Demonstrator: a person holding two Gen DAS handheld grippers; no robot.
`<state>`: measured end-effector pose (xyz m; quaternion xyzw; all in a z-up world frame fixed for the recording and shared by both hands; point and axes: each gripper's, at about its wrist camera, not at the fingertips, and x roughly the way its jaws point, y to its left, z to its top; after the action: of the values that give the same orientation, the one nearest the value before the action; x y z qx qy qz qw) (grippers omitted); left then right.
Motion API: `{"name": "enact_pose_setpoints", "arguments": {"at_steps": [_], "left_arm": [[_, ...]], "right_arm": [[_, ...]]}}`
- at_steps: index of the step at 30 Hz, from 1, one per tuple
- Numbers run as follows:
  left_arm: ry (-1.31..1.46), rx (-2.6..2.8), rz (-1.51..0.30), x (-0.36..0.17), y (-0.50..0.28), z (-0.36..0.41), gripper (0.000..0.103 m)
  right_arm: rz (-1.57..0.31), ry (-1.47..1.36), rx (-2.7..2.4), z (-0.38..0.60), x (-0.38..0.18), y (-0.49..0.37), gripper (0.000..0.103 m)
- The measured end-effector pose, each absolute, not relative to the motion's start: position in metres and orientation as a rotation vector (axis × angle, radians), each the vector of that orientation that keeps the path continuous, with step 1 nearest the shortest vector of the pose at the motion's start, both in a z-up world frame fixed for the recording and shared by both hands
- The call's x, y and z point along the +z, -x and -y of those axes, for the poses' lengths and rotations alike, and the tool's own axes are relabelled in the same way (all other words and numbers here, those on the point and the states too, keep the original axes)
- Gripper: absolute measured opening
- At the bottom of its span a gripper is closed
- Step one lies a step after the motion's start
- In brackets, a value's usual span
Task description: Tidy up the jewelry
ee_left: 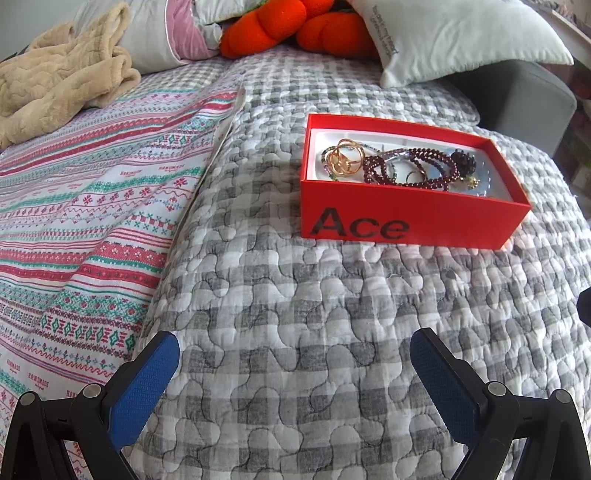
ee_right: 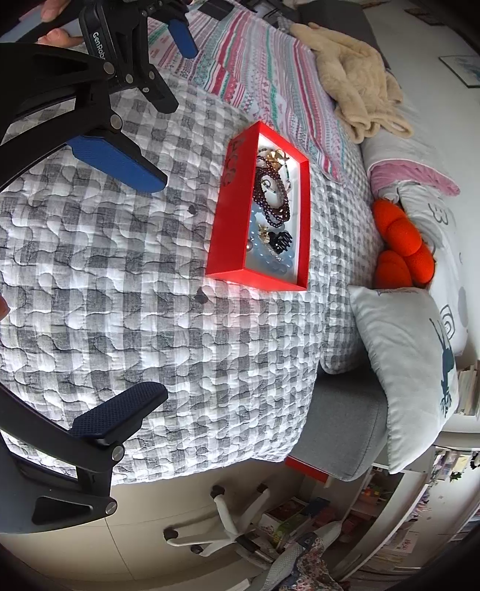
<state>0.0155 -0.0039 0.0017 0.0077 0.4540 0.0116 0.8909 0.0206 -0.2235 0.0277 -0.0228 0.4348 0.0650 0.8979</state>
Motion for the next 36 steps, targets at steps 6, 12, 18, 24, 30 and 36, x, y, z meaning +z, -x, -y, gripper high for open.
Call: {"name": "enact_pose_setpoints", "arguments": {"at_steps": [6, 12, 18, 24, 30, 36], "left_arm": [[-0.022, 0.023, -0.949, 0.001, -0.014, 0.004, 0.102], [-0.026, 0.019, -0.949, 0.001, -0.014, 0.005, 0.102], [-0.033, 0.01, -0.944, 0.002, -0.014, 0.006, 0.102], [-0.031, 0.011, -0.942, 0.004, -0.013, 0.004, 0.103], [-0.062, 0.027, -0.927, 0.005, -0.012, 0.005, 0.102], [-0.07, 0.027, -0.926, 0.005, -0.012, 0.006, 0.102]], "right_arm": [[-0.91, 0.062, 0.138, 0.222, 0.024, -0.018, 0.103], [-0.915, 0.064, 0.134, 0.222, 0.022, -0.019, 0.103], [-0.916, 0.077, 0.133, 0.22, 0.02, -0.02, 0.103], [-0.919, 0.086, 0.123, 0.22, 0.017, -0.022, 0.103], [-0.92, 0.087, 0.119, 0.22, 0.017, -0.022, 0.103], [-0.922, 0.089, 0.121, 0.22, 0.016, -0.022, 0.103]]}}
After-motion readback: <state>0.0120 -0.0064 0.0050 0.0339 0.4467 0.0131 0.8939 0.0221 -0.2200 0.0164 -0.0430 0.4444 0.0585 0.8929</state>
